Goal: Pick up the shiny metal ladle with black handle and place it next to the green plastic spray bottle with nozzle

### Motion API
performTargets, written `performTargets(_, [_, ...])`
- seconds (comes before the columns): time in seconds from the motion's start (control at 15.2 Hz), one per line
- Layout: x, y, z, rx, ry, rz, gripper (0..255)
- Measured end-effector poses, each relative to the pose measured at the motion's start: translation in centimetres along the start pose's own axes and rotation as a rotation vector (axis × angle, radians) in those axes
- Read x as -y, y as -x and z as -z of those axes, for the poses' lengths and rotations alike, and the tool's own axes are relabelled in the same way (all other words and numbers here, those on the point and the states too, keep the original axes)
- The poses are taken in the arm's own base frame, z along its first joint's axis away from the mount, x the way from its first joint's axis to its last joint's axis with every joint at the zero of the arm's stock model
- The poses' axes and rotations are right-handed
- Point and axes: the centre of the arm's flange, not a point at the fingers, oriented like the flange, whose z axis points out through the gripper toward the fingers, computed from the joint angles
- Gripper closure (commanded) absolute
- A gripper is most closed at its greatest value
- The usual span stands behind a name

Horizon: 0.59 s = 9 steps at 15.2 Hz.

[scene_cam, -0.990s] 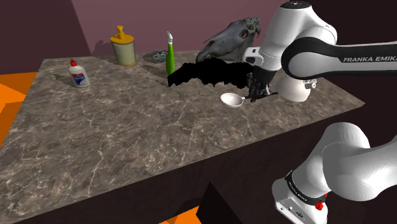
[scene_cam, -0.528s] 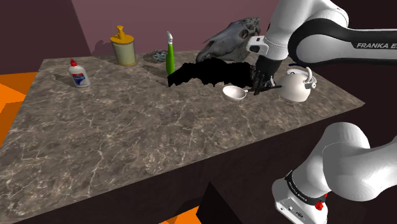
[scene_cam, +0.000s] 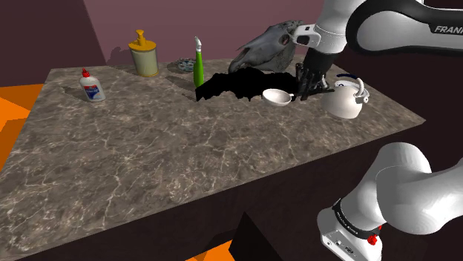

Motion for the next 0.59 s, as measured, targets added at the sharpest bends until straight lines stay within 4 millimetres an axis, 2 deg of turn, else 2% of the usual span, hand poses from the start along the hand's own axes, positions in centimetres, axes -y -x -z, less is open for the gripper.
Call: performTargets(0.59, [-0.5, 0.5, 4.7, 0.0, 0.0, 0.0, 255])
